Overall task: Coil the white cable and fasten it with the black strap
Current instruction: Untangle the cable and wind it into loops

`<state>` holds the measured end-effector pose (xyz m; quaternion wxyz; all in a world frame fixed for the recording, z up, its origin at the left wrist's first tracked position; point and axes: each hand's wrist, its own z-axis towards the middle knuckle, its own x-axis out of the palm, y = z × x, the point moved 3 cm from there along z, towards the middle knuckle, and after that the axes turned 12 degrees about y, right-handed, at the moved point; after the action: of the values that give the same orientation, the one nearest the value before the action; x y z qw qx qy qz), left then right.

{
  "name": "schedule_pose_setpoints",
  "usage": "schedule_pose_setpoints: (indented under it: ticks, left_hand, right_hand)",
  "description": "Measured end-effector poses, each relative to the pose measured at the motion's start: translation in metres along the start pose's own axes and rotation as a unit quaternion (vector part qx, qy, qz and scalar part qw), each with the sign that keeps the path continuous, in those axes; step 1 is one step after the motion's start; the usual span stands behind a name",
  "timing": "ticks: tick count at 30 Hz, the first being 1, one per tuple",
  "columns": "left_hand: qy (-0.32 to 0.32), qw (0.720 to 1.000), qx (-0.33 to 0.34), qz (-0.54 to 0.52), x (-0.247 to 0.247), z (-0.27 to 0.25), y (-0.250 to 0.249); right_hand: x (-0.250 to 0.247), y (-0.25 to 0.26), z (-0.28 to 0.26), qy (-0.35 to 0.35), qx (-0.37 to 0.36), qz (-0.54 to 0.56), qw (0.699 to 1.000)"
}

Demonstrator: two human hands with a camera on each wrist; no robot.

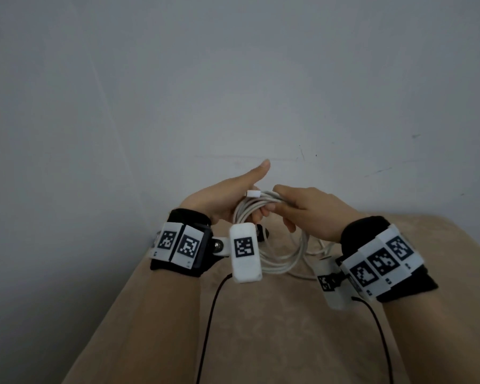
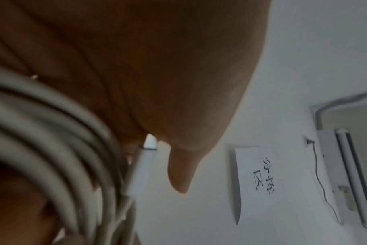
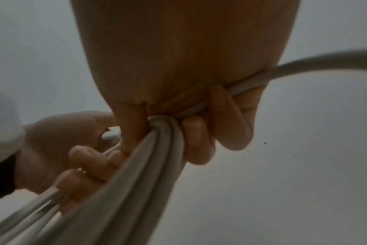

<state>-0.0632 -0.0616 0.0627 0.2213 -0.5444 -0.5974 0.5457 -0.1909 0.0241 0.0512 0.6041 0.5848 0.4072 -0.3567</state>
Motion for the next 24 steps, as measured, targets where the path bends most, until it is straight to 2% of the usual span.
schedule_pose_setpoints:
  ticks: [3,6,8,11,14,17,20,24]
  left_hand:
    - [-0.008,0.994,-0.036,0.1,0.004,0.002,-0.001]
    - [-0.007,0.993,-0.023,0.115,0.006,0.003,-0.001]
    - [-0.01,0.996,0.006,0.086,0.005,0.002,-0.002]
    - [-0.047,0.996,0.062,0.05,0.003,0.0,-0.006]
    - [-0.089,0.989,0.114,0.008,-0.002,-0.002,-0.01]
    - [-0.117,0.981,0.148,-0.049,-0.007,-0.004,-0.01]
    - [-0.135,0.973,0.168,-0.081,-0.011,-0.005,-0.01]
    - [-0.148,0.966,0.183,-0.102,-0.01,-0.004,-0.012]
  right_hand:
    - [0.003,0.0,0.001,0.021,0.012,-0.021,0.999]
    - [0.002,-0.001,0.002,0.011,0.014,-0.022,1.0]
    - [0.0,-0.001,0.001,-0.019,0.007,-0.003,1.0]
    - [-0.005,-0.003,0.001,-0.103,-0.018,0.058,0.993]
    - [-0.014,-0.009,-0.003,-0.17,-0.038,0.153,0.973]
    - [-0.023,-0.01,-0.008,-0.202,-0.062,0.276,0.938]
    - [-0.027,-0.01,-0.012,-0.208,-0.074,0.364,0.905]
    - [-0.028,-0.012,-0.012,-0.191,-0.086,0.421,0.883]
